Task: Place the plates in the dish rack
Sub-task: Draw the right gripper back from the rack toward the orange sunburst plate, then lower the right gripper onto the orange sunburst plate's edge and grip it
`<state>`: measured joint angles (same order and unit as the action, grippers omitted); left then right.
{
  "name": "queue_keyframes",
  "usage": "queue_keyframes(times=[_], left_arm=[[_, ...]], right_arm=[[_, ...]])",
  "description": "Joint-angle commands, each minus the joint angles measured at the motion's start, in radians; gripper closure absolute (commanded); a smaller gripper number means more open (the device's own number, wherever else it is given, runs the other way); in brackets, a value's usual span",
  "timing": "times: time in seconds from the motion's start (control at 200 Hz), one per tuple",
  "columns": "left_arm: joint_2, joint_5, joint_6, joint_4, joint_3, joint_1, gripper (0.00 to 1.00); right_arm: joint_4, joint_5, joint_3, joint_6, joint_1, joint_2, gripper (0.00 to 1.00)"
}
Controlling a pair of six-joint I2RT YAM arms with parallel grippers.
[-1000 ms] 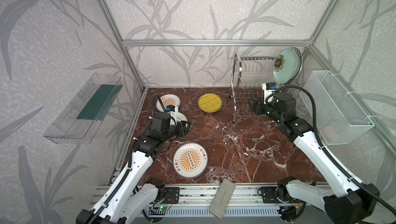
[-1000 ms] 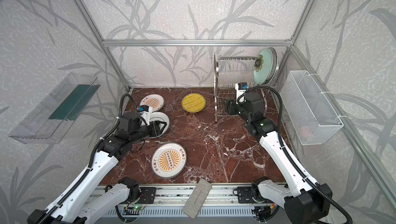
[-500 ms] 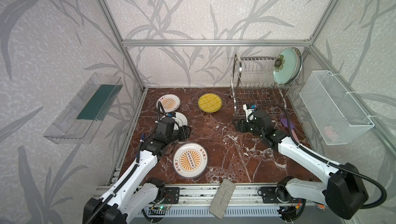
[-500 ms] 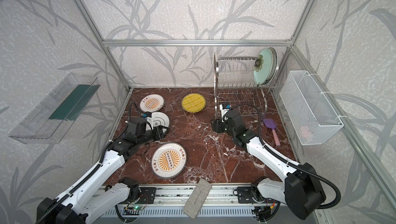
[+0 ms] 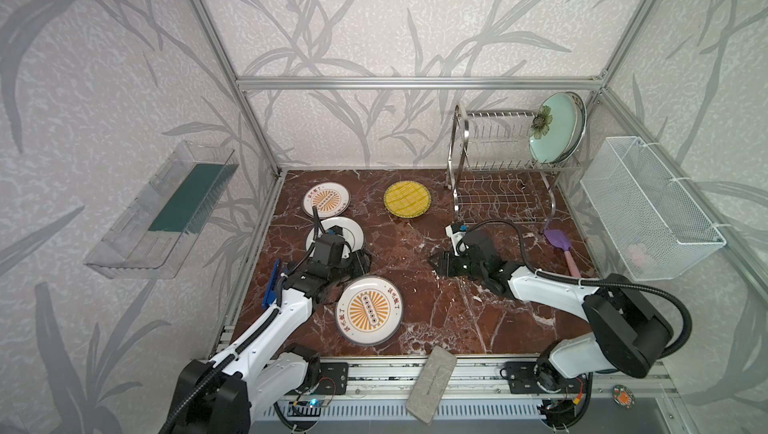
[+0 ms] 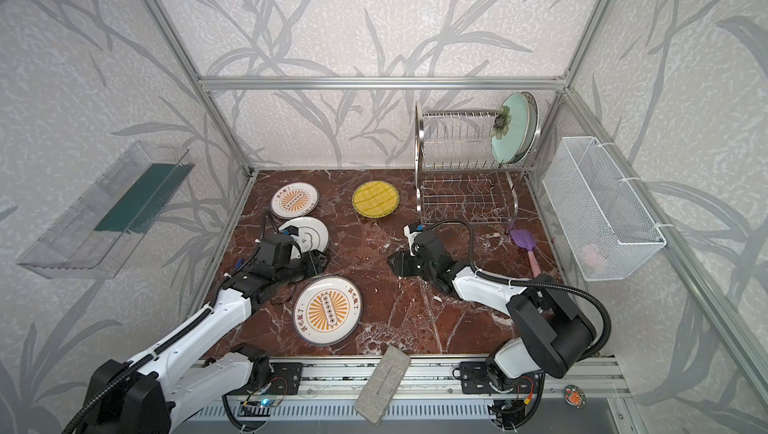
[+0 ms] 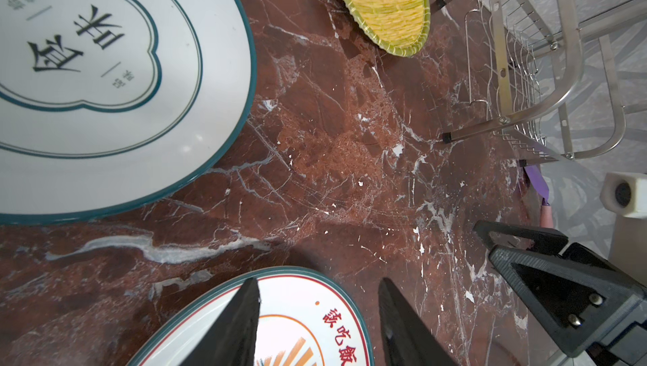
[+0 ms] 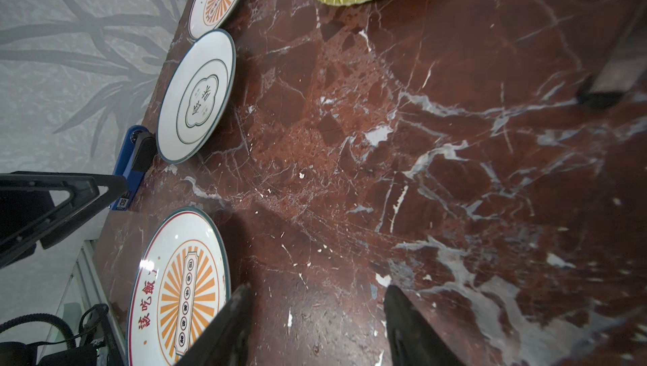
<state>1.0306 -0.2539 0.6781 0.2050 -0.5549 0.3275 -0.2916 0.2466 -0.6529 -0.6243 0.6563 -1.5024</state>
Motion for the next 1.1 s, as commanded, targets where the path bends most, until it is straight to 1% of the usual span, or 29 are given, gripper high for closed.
queue_keyframes(times=[0.0,0.29,0.52,0.545,0.685,1.005,1.095], left_arm=[[0.012,0.028,0.020,-0.030,0.010,0.011,0.47],[0.052,0.035,0.016,-0.041,0.005,0.026,0.47],[0.052,0.047,0.011,-0.035,0.004,0.031,0.47],[0.053,0.047,0.011,-0.036,0.004,0.032,0.47],[0.056,0.046,0.009,-0.036,0.003,0.033,0.47],[0.054,0.049,0.012,-0.036,0.003,0.039,0.47],[0.055,0.050,0.013,-0.036,0.001,0.039,0.47]], right_arm=[[-0.107,0.051,0.004,-0.065,0.035,-0.034,0.40],[-0.232,0.119,0.003,-0.156,0.117,-0.167,0.42],[-0.233,0.134,-0.020,-0.170,0.177,-0.199,0.44],[-0.233,0.135,-0.022,-0.171,0.183,-0.227,0.44],[-0.254,0.140,-0.027,-0.186,0.206,-0.252,0.46],[-0.306,0.164,-0.050,-0.216,0.237,-0.304,0.56],[-0.316,0.172,-0.057,-0.222,0.241,-0.317,0.57]])
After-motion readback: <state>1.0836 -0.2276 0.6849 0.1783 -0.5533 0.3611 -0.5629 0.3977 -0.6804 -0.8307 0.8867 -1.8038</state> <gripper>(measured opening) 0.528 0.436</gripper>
